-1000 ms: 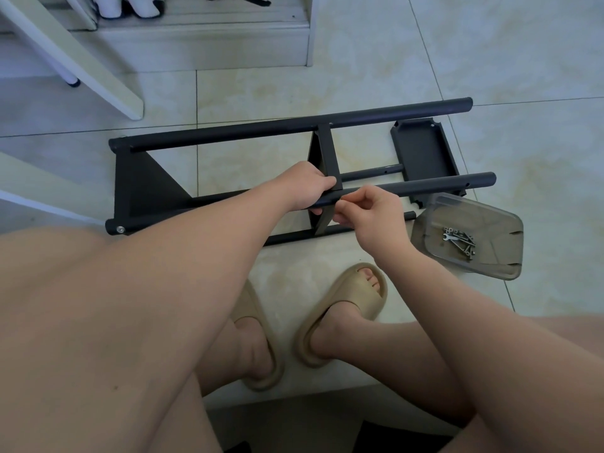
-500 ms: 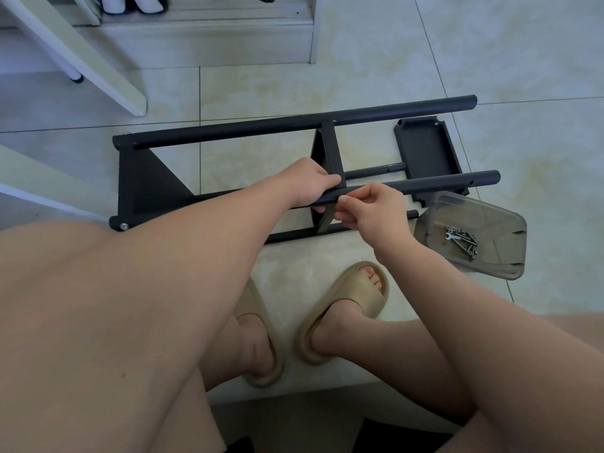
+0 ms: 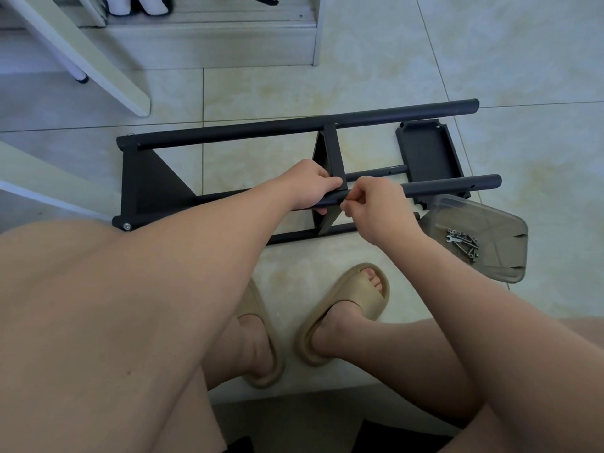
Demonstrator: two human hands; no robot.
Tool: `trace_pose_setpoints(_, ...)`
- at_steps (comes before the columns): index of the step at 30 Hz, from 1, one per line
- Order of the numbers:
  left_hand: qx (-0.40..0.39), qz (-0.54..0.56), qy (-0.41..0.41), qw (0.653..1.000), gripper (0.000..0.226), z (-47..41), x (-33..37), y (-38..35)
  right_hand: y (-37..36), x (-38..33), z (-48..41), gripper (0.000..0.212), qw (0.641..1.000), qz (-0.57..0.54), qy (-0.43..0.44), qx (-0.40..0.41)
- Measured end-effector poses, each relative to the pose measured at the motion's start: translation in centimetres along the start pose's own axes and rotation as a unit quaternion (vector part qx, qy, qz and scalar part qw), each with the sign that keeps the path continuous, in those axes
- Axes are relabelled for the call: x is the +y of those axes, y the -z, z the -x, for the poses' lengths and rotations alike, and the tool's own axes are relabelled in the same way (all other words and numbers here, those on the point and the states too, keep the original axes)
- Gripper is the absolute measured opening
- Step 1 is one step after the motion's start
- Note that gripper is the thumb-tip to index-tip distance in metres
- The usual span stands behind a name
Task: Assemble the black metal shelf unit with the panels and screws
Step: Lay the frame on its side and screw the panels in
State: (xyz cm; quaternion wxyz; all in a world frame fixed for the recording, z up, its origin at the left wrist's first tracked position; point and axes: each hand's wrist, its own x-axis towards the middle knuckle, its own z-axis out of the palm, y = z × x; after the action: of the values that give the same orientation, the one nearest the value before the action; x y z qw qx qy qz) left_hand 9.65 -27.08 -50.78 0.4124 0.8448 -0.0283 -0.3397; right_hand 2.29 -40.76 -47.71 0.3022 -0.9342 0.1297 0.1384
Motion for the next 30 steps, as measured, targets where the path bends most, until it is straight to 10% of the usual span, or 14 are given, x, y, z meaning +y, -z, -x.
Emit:
trace_pose_setpoints(13, -0.013, -0.011, 0.003, 1.0, 0.038, -0.1, 0.1, 0.2, 0.3, -1.2, 0.5, 0.03, 0.94, -0.263, -0.197, -0.087)
trace_pose_setpoints(19, -0.018, 0.001, 0.009, 1.0, 0.037, 0.0, -0.1, 0.1, 0.8, -0.6, 0.6, 0.025, 0.997, -0.001, -0.078, -0.026)
trace_pose_setpoints(30, -0.032, 0.005, 0.019, 0.999, 0.037, -0.1, -0.1, 0.2, -0.4, -0.5, 0.8, 0.017, 0.996, 0.083, -0.009, -0.009)
